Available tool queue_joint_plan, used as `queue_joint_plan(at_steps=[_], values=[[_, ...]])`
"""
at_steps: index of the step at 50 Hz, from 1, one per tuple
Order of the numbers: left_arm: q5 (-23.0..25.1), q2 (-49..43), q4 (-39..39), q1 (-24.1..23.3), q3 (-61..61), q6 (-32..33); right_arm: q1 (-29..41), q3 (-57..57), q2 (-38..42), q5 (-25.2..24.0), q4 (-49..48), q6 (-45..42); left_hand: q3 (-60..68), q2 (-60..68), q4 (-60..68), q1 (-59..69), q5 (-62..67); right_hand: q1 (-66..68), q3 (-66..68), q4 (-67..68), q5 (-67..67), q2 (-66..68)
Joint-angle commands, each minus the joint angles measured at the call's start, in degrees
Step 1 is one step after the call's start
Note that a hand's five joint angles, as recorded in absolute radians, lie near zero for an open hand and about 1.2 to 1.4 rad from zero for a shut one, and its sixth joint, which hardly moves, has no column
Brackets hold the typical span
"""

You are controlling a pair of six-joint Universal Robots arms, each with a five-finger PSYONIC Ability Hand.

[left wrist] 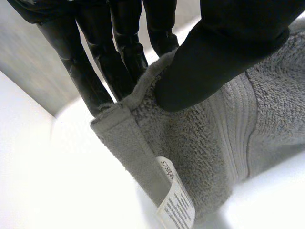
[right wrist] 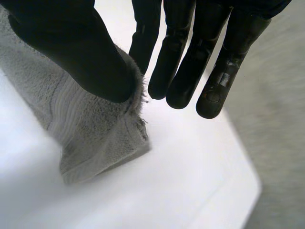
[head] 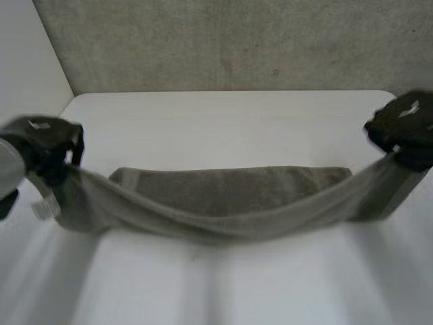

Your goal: Fold the towel.

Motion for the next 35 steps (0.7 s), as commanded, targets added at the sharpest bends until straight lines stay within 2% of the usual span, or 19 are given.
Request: queue_joint_plan(at_steps=[1,3,7,9,11,12,14,15,16,17,18,19,20,21,22,23,25,31,35], values=[[-0.1,-13.6,0.3,0.0,2.5,2.6,6.5,-4.6,16.1,10.7,-1.5,-3.1,10.3,10.2,10.2,11.7,10.5,24.0,11.9,11.7,14.1,12.6],[-0.9,-19.3,0.4,-0.2,6.9,4.9,7.3,-6.9,18.9,10.8,-2.9,-2.8,10.3,10.2,10.2,11.7,10.5,24.0,11.9,11.7,14.1,12.6],[-2.7,-24.4,0.8,-0.4,14.7,5.4,9.2,-12.0,23.2,11.8,-7.2,-2.3,10.3,10.2,10.2,11.7,10.5,24.0,11.9,11.7,14.1,12.6],[-3.6,-27.0,1.0,-0.4,20.0,5.4,10.7,-19.1,25.8,13.5,-13.1,0.0,10.3,10.2,10.2,11.7,10.5,24.0,11.9,11.7,14.1,12.6],[-4.7,-31.6,1.3,-1.3,31.7,5.5,11.3,-23.0,26.7,14.6,-16.8,1.8,10.3,10.2,10.2,11.7,10.5,24.0,11.9,11.7,14.1,12.6],[-4.7,-31.6,1.3,-1.3,31.7,5.5,11.3,-23.1,26.7,14.6,-16.8,1.8,10.3,10.2,10.2,11.7,10.5,24.0,11.9,11.7,14.1,12.6],[-4.9,-35.3,3.8,-1.5,46.8,5.1,11.5,-30.8,27.1,17.1,-26.3,5.5,10.3,10.2,10.2,11.7,10.5,24.0,11.9,11.7,14.1,12.6],[-4.9,-35.3,3.8,-1.5,46.9,5.1,11.5,-30.8,27.1,17.1,-26.3,5.5,10.3,10.2,10.2,11.7,10.5,24.0,11.9,11.7,14.1,12.6],[-4.9,-37.1,6.6,-1.8,54.1,4.7,11.7,-33.2,26.5,18.1,-32.4,7.7,10.3,10.2,10.2,11.7,10.5,24.0,11.9,11.7,14.1,12.6],[-4.9,-37.1,6.7,-1.8,54.1,4.7,12.0,-34.0,25.1,19.0,-39.4,9.9,10.3,10.2,10.2,11.7,10.5,24.0,11.9,11.7,14.1,12.6],[-5.2,-38.2,10.9,-2.3,60.2,3.6,12.0,-34.0,25.1,19.0,-39.4,10.0,10.3,10.2,10.2,11.7,10.5,24.0,11.9,11.7,14.1,12.6],[-5.8,-39.0,15.9,-3.1,65.1,1.4,12.2,-33.0,22.7,19.9,-46.0,12.0,10.3,10.2,10.2,11.7,10.5,24.0,11.9,11.7,14.1,12.6],[-5.8,-39.0,15.9,-3.1,65.1,1.4,12.1,-30.8,20.1,20.1,-51.7,13.9,10.3,10.2,10.2,11.7,10.5,24.0,11.9,11.7,14.1,12.6],[-6.7,-39.1,20.3,-3.7,67.4,-1.8,12.1,-30.8,20.0,20.1,-51.7,13.9,10.3,10.2,10.2,11.7,10.5,24.0,11.9,11.7,14.1,12.6],[-7.7,-38.6,24.3,-3.8,67.2,-4.8,12.1,-27.7,17.8,19.9,-56.6,14.6,10.3,10.2,10.2,11.7,10.5,24.0,11.9,11.7,14.1,12.6],[-7.7,-38.6,24.3,-3.8,67.2,-4.8,12.1,-27.6,17.7,19.9,-56.7,14.6,10.3,10.2,10.2,11.7,10.5,24.0,11.9,11.7,14.1,12.6],[-9.0,-36.9,28.1,-3.9,65.5,-9.3,12.0,-22.7,14.9,19.7,-60.5,15.0,10.3,10.2,10.2,11.7,10.5,24.0,11.9,11.7,14.1,12.6],[-9.2,-33.4,26.5,-3.5,56.3,-11.2,12.1,-19.3,14.7,18.1,-56.7,15.2,10.3,10.2,10.2,11.7,10.5,24.0,11.9,11.7,14.1,12.6],[-8.5,-31.4,27.1,-3.4,42.9,-11.2,11.6,-15.0,15.9,13.7,-51.3,15.2,10.3,10.2,10.2,11.7,10.5,24.0,11.9,11.7,14.1,12.6]])
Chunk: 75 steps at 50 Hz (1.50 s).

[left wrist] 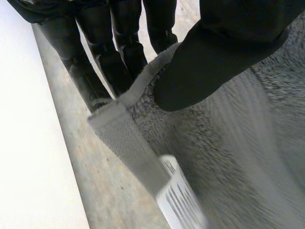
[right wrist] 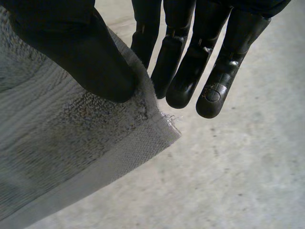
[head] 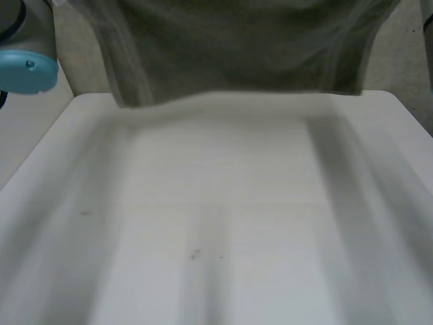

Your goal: Fold the towel.

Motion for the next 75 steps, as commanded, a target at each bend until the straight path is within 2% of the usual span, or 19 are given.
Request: queue_joint_plan(at_steps=[1,9,14,19,25,26,30,32,36,37,43,46,48,50,53,58,65,69,75], values=[[0.4,4.4,-0.5,0.5,-20.6,-1.4,-0.6,9.1,1.4,-7.3,8.8,-0.1,10.3,10.2,10.2,11.7,10.5,24.0,11.9,11.6,13.8,12.6],[2.4,4.6,6.2,2.3,-45.8,-1.3,-0.8,18.7,6.9,-11.8,10.1,-1.0,10.3,10.2,10.2,11.7,10.5,24.0,11.9,11.6,13.8,12.6],[2.5,3.1,7.5,2.7,-53.6,-1.1,-1.0,24.2,9.3,-12.2,12.1,-4.3,10.3,10.2,10.2,11.7,10.5,24.0,11.9,11.6,13.8,12.6],[2.5,3.4,7.4,3.8,-58.7,-0.9,-3.2,29.5,8.0,-12.1,17.0,-10.4,10.3,10.2,10.2,11.7,10.5,24.0,11.9,11.6,13.8,12.6],[2.6,13.3,6.1,5.7,-71.7,0.6,-4.2,36.6,0.6,-11.9,29.4,-15.1,10.3,10.2,10.2,11.7,10.5,24.0,11.9,11.6,13.8,12.6],[2.6,16.7,4.9,6.3,-75.0,2.1,-4.3,36.6,0.6,-11.9,29.4,-15.2,10.3,10.2,10.2,11.7,10.5,24.0,11.9,11.6,13.8,12.6],[2.6,25.0,-0.4,7.2,-80.9,7.2,-7.5,42.0,-6.3,-12.1,43.7,-19.6,10.3,10.2,10.2,11.7,10.5,24.0,11.9,11.6,13.8,12.6],[2.6,33.1,-9.3,8.3,-85.2,13.2,-9.0,43.6,-10.3,-12.5,48.8,-22.2,10.3,10.2,10.2,11.7,10.5,24.0,11.9,11.6,13.8,12.6],[3.4,39.8,-17.6,9.4,-87.6,17.5,-14.4,47.0,-22.1,-13.5,58.3,-30.9,10.3,10.2,10.2,11.7,10.5,24.0,11.9,11.6,13.8,12.6],[4.5,41.9,-20.2,9.7,-88.2,18.5,-14.4,47.0,-22.1,-13.5,58.3,-30.9,10.3,10.2,10.2,11.7,10.5,24.0,11.9,11.6,13.8,12.6],[8.9,43.1,-19.5,11.0,-87.7,18.7,-15.2,46.4,-25.0,-18.7,54.0,-31.1,10.3,10.2,10.2,11.7,10.5,24.0,11.9,11.6,13.8,12.6],[10.8,40.9,-16.8,11.2,-86.6,18.5,-15.0,46.3,-20.1,-19.4,50.4,-28.4,10.3,10.2,10.2,11.7,10.5,24.0,11.9,11.6,13.8,12.6],[10.8,34.2,-12.6,10.5,-83.8,18.4,-14.4,45.5,-16.2,-18.9,48.2,-27.3,10.3,10.2,10.2,11.7,10.5,24.0,11.9,11.6,13.8,12.6],[10.5,30.7,-10.6,9.8,-81.7,18.4,-13.0,41.8,-9.3,-16.0,44.4,-24.6,10.3,10.2,10.2,11.7,10.5,24.0,11.9,11.6,13.8,12.6],[10.0,23.8,-7.4,9.0,-76.7,18.2,-11.5,39.8,-6.9,-14.0,42.3,-22.7,10.3,10.2,10.2,11.7,10.5,24.0,11.9,11.6,13.8,12.6],[7.6,13.5,-4.2,8.0,-67.5,17.9,-4.4,31.0,4.2,-6.9,31.4,-18.6,10.3,10.2,10.2,11.7,10.5,24.0,11.9,11.6,13.8,12.6],[2.4,0.7,-2.3,4.3,-51.3,17.8,-2.3,25.0,12.7,-4.5,21.2,-17.5,10.3,10.2,10.2,11.7,10.5,24.0,11.9,11.6,13.8,12.6],[1.7,-3.6,-1.5,3.8,-45.8,17.6,0.0,20.9,17.5,-2.8,13.2,-17.8,10.3,10.2,10.2,11.7,10.5,24.0,11.9,11.6,13.8,12.6],[1.6,-9.4,-0.5,2.8,-37.9,17.6,0.8,15.6,23.1,-0.6,9.5,-18.3,10.3,10.2,10.2,11.7,10.5,24.0,11.9,11.6,13.8,12.6]])
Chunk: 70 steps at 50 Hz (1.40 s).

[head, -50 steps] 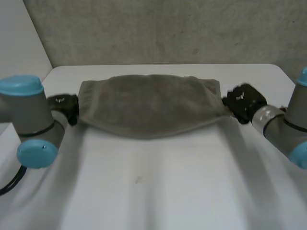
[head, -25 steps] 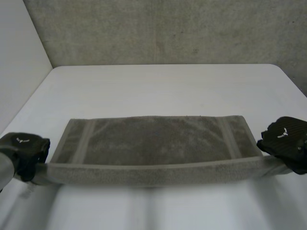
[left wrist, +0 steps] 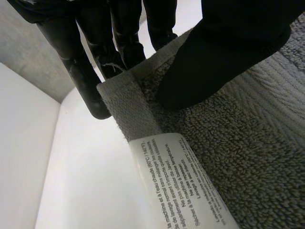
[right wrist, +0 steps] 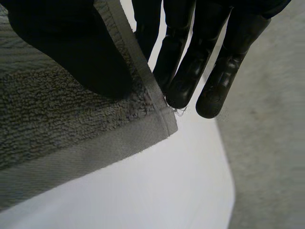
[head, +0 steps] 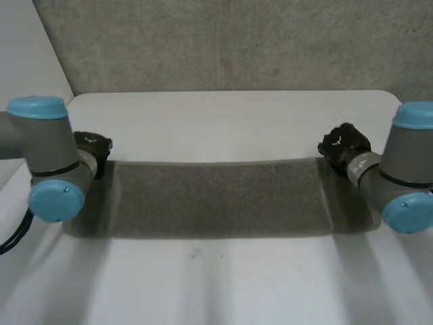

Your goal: Fold the towel.

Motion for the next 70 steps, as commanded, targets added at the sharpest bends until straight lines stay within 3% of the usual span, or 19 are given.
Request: queue_joint_plan(at_steps=[1,2,3,4,5,14,22,30,35,42,44,45,48,49,50,52,61,63,70], values=[[-0.4,-8.0,1.3,-1.1,10.6,0.0,1.4,-6.3,6.8,2.5,-6.0,-0.7,5.0,4.9,4.9,6.4,5.2,24.0,11.9,11.4,13.7,12.6],[-0.4,-8.0,1.3,-1.1,10.6,0.0,1.7,-7.1,7.8,2.6,-6.0,-0.6,4.9,4.8,4.8,6.4,5.1,18.3,6.1,5.7,7.9,6.8],[-0.4,-9.1,1.2,-1.2,11.5,0.0,1.9,-7.2,8.4,2.6,-6.4,-0.6,-28.1,-28.2,-28.1,-26.6,-27.8,-23.8,-35.9,-36.4,-34.1,-35.2],[-0.8,-9.6,1.2,-1.2,11.9,0.5,1.9,-7.2,8.4,2.6,-6.4,-0.6,-57.7,-57.8,-57.8,-56.2,-57.5,-24.2,-36.3,-36.8,-34.5,-35.6],[-0.8,-9.6,1.2,-1.2,11.9,0.5,2.1,-7.2,8.6,2.6,-6.5,-0.5,-58.0,-58.1,-58.1,-56.5,-57.8,-46.0,-58.1,-58.6,-56.3,-57.4],[-1.4,-9.1,1.2,-3.4,11.1,0.0,1.8,-2.9,1.6,2.8,-5.6,6.0,-59.7,-59.8,-59.8,-58.2,-59.5,-46.0,-58.1,-58.6,-56.3,-57.4],[-2.5,3.6,1.1,-3.8,-0.3,-3.0,0.9,7.9,-10.3,0.6,1.9,16.9,-59.7,-59.8,-59.8,-58.3,-59.5,-46.0,-58.1,-58.6,-56.3,-57.4],[-1.2,16.7,1.5,-3.7,-14.0,-17.8,-7.7,18.1,-15.3,-5.5,10.9,18.2,-59.7,-59.8,-59.8,-58.3,-59.5,-46.0,-58.1,-58.6,-56.3,-57.4],[4.6,23.5,3.4,-2.9,-22.9,-29.9,-10.4,23.6,-16.2,-10.3,8.8,18.3,-59.7,-59.8,-59.8,-58.2,-59.5,-43.9,-56.0,-56.5,-54.2,-55.3],[6.0,26.2,10.2,-2.4,-28.8,-33.4,-12.9,28.4,-16.0,-11.7,3.1,18.2,-59.5,-59.6,-59.6,-58.1,-59.3,-39.8,-52.0,-52.4,-50.2,-51.3],[6.0,26.5,11.1,-2.4,-29.3,-33.4,-13.0,29.7,-15.3,-12.0,0.0,18.3,-59.5,-59.6,-59.6,-58.1,-59.3,-31.0,-43.1,-43.6,-41.3,-42.4],[6.0,26.5,11.1,-2.4,-29.3,-33.4,-13.0,29.7,-15.3,-12.0,-0.1,18.3,-59.5,-59.6,-59.6,-58.1,-59.3,-30.9,-43.1,-43.5,-41.3,-42.4],[5.9,26.8,11.6,-2.4,-29.5,-33.4,-13.0,30.3,-14.7,-11.4,-4.2,18.0,-59.5,-59.6,-59.6,-58.1,-59.3,-12.9,-25.1,-25.5,-23.3,-24.4],[5.9,26.8,11.6,-2.4,-29.5,-33.4,-13.1,30.4,-14.0,-11.3,-5.8,17.9,-59.5,-59.6,-59.6,-58.1,-59.3,3.2,-8.9,-9.4,-7.1,-8.2],[5.9,26.9,11.7,-2.4,-29.6,-33.4,-13.1,30.4,-14.0,-11.3,-5.9,17.9,-59.5,-59.6,-59.6,-58.1,-59.3,3.4,-8.8,-9.2,-6.9,-8.1],[5.9,26.9,11.7,-2.3,-29.8,-33.4,-13.8,30.1,-13.3,-10.9,-8.2,17.6,-59.5,-59.6,-59.6,-58.1,-59.3,24.0,11.8,11.4,13.6,12.5],[6.0,27.8,11.8,-2.5,-30.5,-33.4,-19.2,26.9,-12.5,-6.1,-8.4,13.4,-59.7,-59.8,-59.8,-58.2,-59.5,24.0,11.9,11.4,13.7,12.6],[6.0,27.8,11.8,-2.5,-30.5,-33.4,-22.9,25.3,-12.6,-2.4,-8.1,7.6,-59.7,-59.8,-59.8,-58.2,-59.5,24.0,11.9,11.4,13.7,12.6],[6.0,28.2,11.8,-2.5,-30.5,-33.4,-30.0,22.5,-13.3,1.8,-7.6,-4.1,-59.7,-59.8,-59.8,-58.3,-59.5,24.0,11.9,11.4,13.7,12.6]])
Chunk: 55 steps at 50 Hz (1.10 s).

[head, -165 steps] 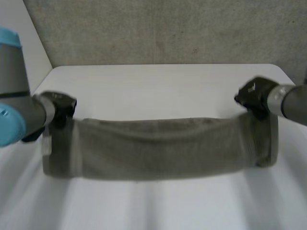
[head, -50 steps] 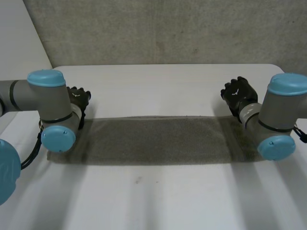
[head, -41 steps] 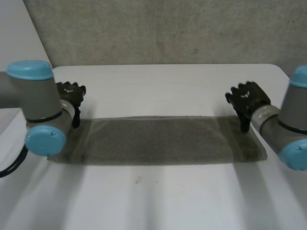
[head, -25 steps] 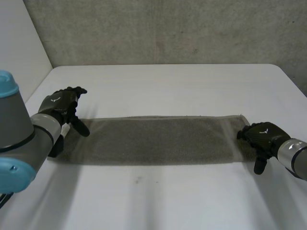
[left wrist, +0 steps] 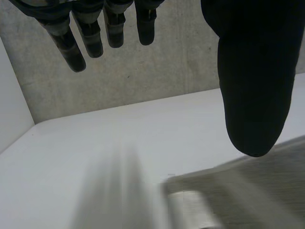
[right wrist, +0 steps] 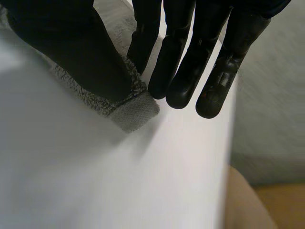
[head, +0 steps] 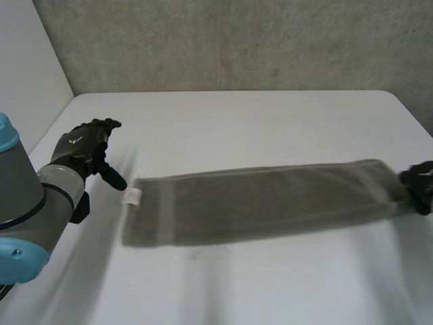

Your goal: Fold the towel.

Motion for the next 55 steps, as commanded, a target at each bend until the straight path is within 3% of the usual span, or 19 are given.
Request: queue_joint_plan(at_steps=[1,5,7,10,13,15,18,20,21,23,31,35,36,37,39,40,41,46,55], values=[[0.1,0.5,0.0,0.0,0.0,0.0,-6.4,-3.7,-0.7,3.8,0.2,-11.0,0.5,0.5,0.4,-0.2,-1.8,25.7,12.2,11.7,14.4,12.7],[0.4,1.4,0.0,0.0,-0.5,-0.1,-4.9,-5.3,-1.6,2.8,-0.7,-6.5,0.5,0.5,0.4,-0.2,-1.8,25.7,12.2,11.7,14.4,12.7],[0.5,1.9,0.1,0.0,-0.6,-0.2,-0.1,-6.0,-4.7,0.6,-2.5,0.7,0.5,0.5,0.4,-0.2,-1.8,25.7,12.2,11.7,14.4,12.7],[0.6,2.6,0.2,-0.4,-1.0,-0.4,3.4,-6.0,-6.3,-0.8,-3.4,4.0,0.5,0.5,0.4,-0.2,-1.8,25.7,12.2,11.7,14.4,12.7],[1.5,3.6,0.3,-0.6,-1.5,-0.5,10.5,-5.5,-8.0,-3.5,-5.7,7.6,0.5,0.5,0.4,-0.2,-1.8,25.7,12.2,11.7,14.4,12.7],[2.7,4.2,0.5,-0.6,-1.9,-0.6,19.7,-4.6,-8.5,-4.5,-8.5,8.8,0.5,0.5,0.4,-0.2,-1.8,25.7,12.2,11.7,14.4,12.7],[5.6,4.9,1.6,-0.6,-2.8,-0.8,24.8,-4.3,-8.2,-4.8,-9.9,8.5,0.5,0.5,0.4,-0.2,-1.8,25.7,12.2,11.7,14.4,12.7],[6.4,5.2,2.5,-0.2,-3.1,-0.8,35.1,-4.5,-7.3,-5.1,-11.6,8.7,0.5,0.5,0.4,-0.2,-1.8,25.7,12.2,11.7,14.4,12.7],[6.7,5.3,3.4,-0.1,-3.4,-0.8,35.1,-4.5,-7.3,-5.1,-11.6,8.7,0.5,0.5,0.4,-0.2,-1.8,25.7,12.2,11.7,14.4,12.7],[6.7,5.3,4.0,0.0,-3.5,-0.8,43.3,-5.1,-3.1,-5.2,-11.8,8.5,0.5,0.5,0.4,-0.2,-1.8,25.7,12.2,11.7,14.4,12.7],[6.7,5.3,4.4,0.2,-3.6,-0.8,55.3,-7.5,7.6,-5.8,-11.2,8.4,0.5,0.5,0.4,-0.2,-1.8,25.7,12.2,11.7,14.4,12.7],[6.7,5.2,4.4,0.1,-3.6,-0.8,56.4,-7.9,9.9,-6.3,-11.2,8.7,0.5,0.5,0.4,-0.2,-1.8,25.7,12.2,11.7,14.4,12.7],[6.7,5.1,4.4,0.0,-3.7,-0.8,56.4,-8.0,10.0,-6.6,-11.1,8.8,0.5,0.5,0.4,-0.2,-1.8,13.7,0.3,-0.2,2.5,0.7],[6.7,4.9,4.4,-0.1,-3.7,-0.8,56.4,-8.0,10.0,-6.6,-11.1,8.9,0.5,0.5,0.4,-0.2,-1.8,13.6,0.2,-0.4,2.4,0.6],[6.7,4.7,4.4,-0.4,-3.6,-0.8,56.1,-7.5,8.3,-6.2,-10.7,9.4,0.5,0.5,0.4,-0.2,-1.8,-29.4,-42.9,-43.4,-40.7,-42.4],[6.7,4.5,4.5,-0.7,-3.4,-0.8,56.1,-7.5,8.3,-6.2,-10.7,9.4,0.5,0.5,0.4,-0.2,-1.8,-29.6,-43.1,-43.6,-40.9,-42.6],[6.7,4.5,4.5,-0.7,-3.4,-0.8,55.7,-6.8,6.1,-6.1,-10.5,10.1,0.5,0.5,0.4,-0.2,-1.8,-44.3,-57.8,-58.3,-55.6,-57.3],[7.0,3.8,4.7,-2.9,-2.1,-0.5,47.1,-3.3,-1.0,-5.8,-8.9,15.6,0.7,0.7,0.6,0.0,-1.6,-44.3,-57.8,-58.3,-55.6,-57.3],[6.1,-6.4,5.2,-13.2,5.2,0.3,28.6,4.4,-8.9,-8.2,1.7,29.7,1.4,1.4,1.2,0.7,-0.9,-44.3,-57.8,-58.3,-55.6,-57.3]])
